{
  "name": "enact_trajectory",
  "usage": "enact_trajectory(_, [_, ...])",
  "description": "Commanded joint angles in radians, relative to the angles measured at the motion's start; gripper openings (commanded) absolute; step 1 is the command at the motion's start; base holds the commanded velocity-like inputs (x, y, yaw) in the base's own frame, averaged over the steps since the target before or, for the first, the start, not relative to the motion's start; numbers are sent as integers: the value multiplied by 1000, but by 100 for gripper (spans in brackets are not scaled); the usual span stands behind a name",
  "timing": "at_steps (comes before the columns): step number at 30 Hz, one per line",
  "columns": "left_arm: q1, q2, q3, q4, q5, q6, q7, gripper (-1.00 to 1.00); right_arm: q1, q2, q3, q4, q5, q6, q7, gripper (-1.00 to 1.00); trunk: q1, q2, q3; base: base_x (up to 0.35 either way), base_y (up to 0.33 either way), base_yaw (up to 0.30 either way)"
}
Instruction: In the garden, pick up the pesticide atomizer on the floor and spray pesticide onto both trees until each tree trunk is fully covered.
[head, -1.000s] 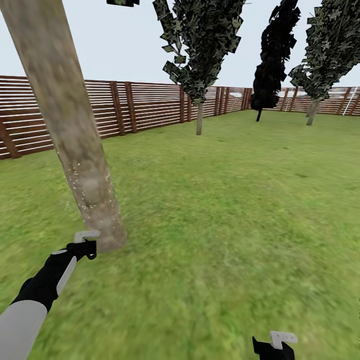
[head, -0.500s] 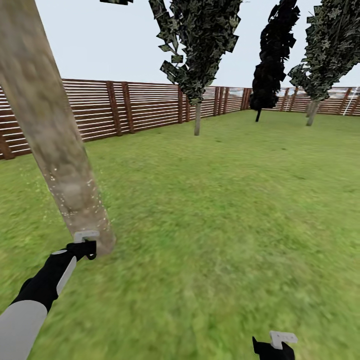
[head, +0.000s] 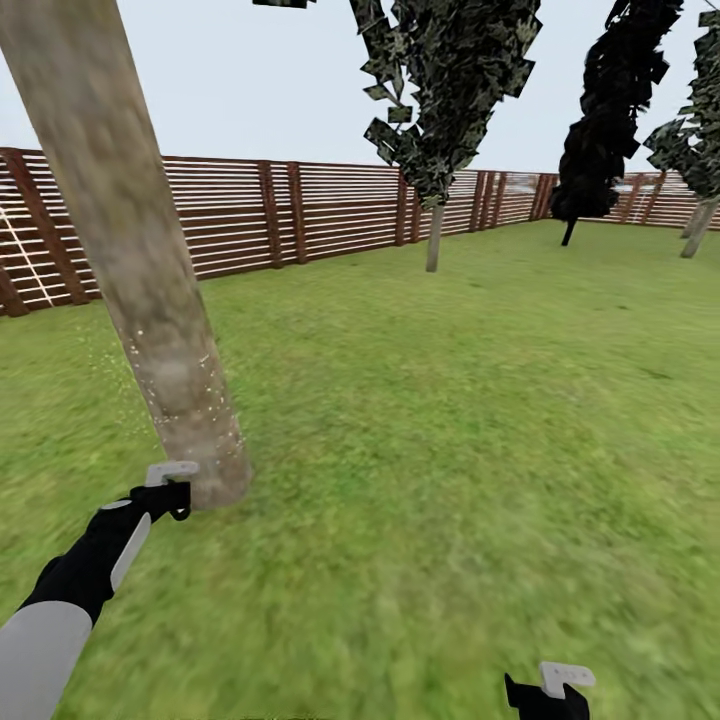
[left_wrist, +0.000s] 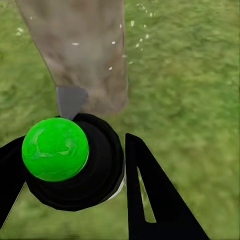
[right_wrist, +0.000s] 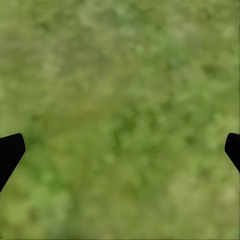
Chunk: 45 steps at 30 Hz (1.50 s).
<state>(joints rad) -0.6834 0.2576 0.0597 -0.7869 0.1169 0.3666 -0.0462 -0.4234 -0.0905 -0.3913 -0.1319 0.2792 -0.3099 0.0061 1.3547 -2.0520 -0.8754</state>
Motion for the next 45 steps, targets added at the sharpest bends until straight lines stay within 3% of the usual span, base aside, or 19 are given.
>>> enact_trajectory(1, [0, 0, 0, 0, 0, 0, 0, -100, 0, 0, 0, 0, 0, 0, 0, 100, 0, 0, 0, 2, -2, 250])
enact_trajectory(5, [0, 0, 0, 0, 0, 2, 6, -100, 0, 0, 0, 0, 0, 0, 0, 100, 0, 0, -1, 74, 0, 95])
enact_trajectory(7, [0, -2, -2, 0, 1, 4, 66, -100, 0, 0, 0, 0, 0, 0, 0, 100, 0, 0, -1, 292, 0, 8])
enact_trajectory(10, [1, -4, -4, 0, 3, 3, 96, -100, 0, 0, 0, 0, 0, 0, 0, 100, 0, 0, -1, 328, 0, 78])
enact_trajectory(16, [1, -5, -5, 0, 3, 2, 93, -100, 0, 0, 0, 0, 0, 0, 0, 100, 0, 0, -4, 331, -18, 248])
enact_trajectory(31, [1, -17, -6, 3, 3, 6, 94, -100, 0, 0, 0, -1, 0, 0, 0, 100, 0, 0, -8, 165, -235, 23])
enact_trajectory(36, [1, -13, -8, 150, -3, 1, 101, -100, 0, 0, 0, 0, 0, 0, 0, 100, 0, 0, -12, 155, -76, 88])
enact_trajectory(45, [1, -17, -6, 159, 1, 1, 103, -100, 0, 0, 0, -1, 0, 0, 0, 100, 0, 0, -14, 196, 0, 27])
